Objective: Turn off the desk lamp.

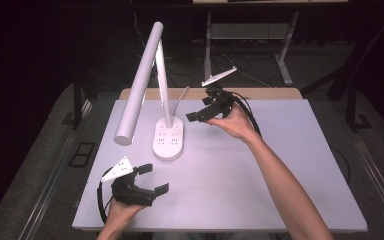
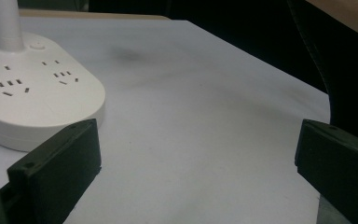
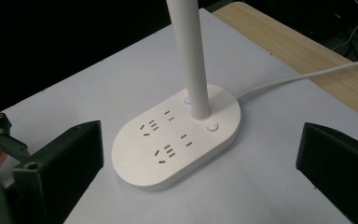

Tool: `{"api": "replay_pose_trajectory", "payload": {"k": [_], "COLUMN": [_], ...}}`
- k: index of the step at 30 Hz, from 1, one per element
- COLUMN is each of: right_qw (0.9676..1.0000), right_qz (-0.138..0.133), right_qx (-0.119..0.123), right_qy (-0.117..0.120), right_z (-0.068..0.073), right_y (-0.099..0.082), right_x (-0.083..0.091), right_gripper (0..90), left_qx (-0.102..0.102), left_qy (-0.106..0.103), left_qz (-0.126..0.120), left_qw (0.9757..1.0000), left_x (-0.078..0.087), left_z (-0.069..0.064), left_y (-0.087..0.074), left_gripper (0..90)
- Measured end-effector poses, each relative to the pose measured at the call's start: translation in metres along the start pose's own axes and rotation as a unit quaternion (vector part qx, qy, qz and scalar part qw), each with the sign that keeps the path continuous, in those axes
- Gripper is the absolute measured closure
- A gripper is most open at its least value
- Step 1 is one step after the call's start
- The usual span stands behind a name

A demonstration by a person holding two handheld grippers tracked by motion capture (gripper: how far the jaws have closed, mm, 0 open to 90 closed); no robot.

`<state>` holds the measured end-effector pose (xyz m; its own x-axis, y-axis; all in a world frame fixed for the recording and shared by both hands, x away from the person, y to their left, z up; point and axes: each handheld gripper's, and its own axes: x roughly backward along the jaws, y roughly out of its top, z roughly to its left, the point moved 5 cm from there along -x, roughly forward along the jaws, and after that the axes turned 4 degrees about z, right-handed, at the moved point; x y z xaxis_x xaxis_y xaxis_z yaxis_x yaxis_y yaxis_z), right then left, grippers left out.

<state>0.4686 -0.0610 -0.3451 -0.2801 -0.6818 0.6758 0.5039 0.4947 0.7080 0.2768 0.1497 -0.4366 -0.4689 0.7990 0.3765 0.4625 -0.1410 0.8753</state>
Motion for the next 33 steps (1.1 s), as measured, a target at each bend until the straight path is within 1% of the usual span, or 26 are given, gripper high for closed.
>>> {"api": "replay_pose_trajectory", "payload": {"k": [4, 8, 10, 12, 13, 14, 15, 16, 17, 19, 21, 24, 26, 31, 33], "right_qw": [1.0000, 0.9999, 0.9999, 0.9999, 0.9999, 0.9999, 0.9999, 0.9998, 0.9999, 0.9998, 0.9998, 0.9997, 0.9997, 0.9993, 0.9993], "right_qz": [0.002, 0.011, 0.009, 0.004, 0.005, 0.005, 0.004, 0.007, 0.007, 0.011, 0.011, 0.010, 0.011, 0.014, 0.016], "right_qx": [-0.002, -0.005, -0.008, -0.012, -0.015, -0.012, -0.011, -0.014, -0.011, -0.010, -0.012, -0.015, -0.017, -0.026, -0.029], "right_qy": [-0.001, -0.006, 0.000, -0.002, -0.002, 0.000, -0.005, -0.007, -0.007, -0.013, -0.014, -0.015, -0.016, -0.021, -0.018], "right_z": [-0.003, -0.007, -0.009, -0.011, -0.011, -0.012, -0.014, -0.014, -0.016, -0.017, -0.018, -0.021, -0.023, -0.028, -0.029], "right_y": [0.008, 0.012, 0.013, 0.013, 0.013, 0.012, 0.012, 0.011, 0.011, 0.010, 0.010, 0.009, 0.008, 0.005, 0.004], "right_x": [-0.008, -0.018, -0.022, -0.026, -0.028, -0.030, -0.033, -0.036, -0.038, -0.043, -0.048, -0.055, -0.058, -0.068, -0.072], "right_gripper": [0.7, 0.7, 7.2, 7.6, 13.7, 18.2, 18.4, 20.7, 23.5, 25.4, 30.5, 35.0, 39.8, 56.1, 61.5], "left_qx": [-0.002, 0.000, -0.001, -0.001, -0.002, -0.002, -0.003, -0.004, -0.004, -0.002, -0.002, -0.001, -0.002, -0.001, -0.001], "left_qy": [0.000, -0.001, 0.000, -0.001, -0.001, -0.001, -0.001, -0.001, -0.001, -0.002, -0.002, -0.002, -0.003, -0.003, -0.003], "left_qz": [0.001, -0.002, -0.002, -0.004, -0.003, -0.003, -0.003, -0.003, -0.003, -0.003, -0.003, -0.003, -0.004, -0.004, -0.004], "left_qw": [1.0000, 1.0000, 1.0000, 1.0000, 1.0000, 1.0000, 1.0000, 1.0000, 1.0000, 1.0000, 1.0000, 1.0000, 1.0000, 1.0000, 1.0000], "left_x": [0.001, 0.002, 0.002, 0.002, 0.002, 0.003, 0.003, 0.003, 0.003, 0.003, 0.003, 0.003, 0.003, 0.004, 0.004], "left_z": [0.000, 0.000, 0.000, 0.001, 0.001, 0.001, 0.001, 0.001, 0.000, 0.000, 0.000, 0.000, 0.001, 0.000, 0.001], "left_y": [0.000, 0.001, 0.001, 0.001, 0.001, 0.001, 0.001, 0.001, 0.001, 0.001, 0.001, 0.001, 0.001, 0.001, 0.001], "left_gripper": [0.0, 0.0, 0.0, 0.0, 0.0, 0.0, 0.0, 0.0, 0.0, 0.0, 0.0, 0.0, 0.0, 0.0, 0.0]}}
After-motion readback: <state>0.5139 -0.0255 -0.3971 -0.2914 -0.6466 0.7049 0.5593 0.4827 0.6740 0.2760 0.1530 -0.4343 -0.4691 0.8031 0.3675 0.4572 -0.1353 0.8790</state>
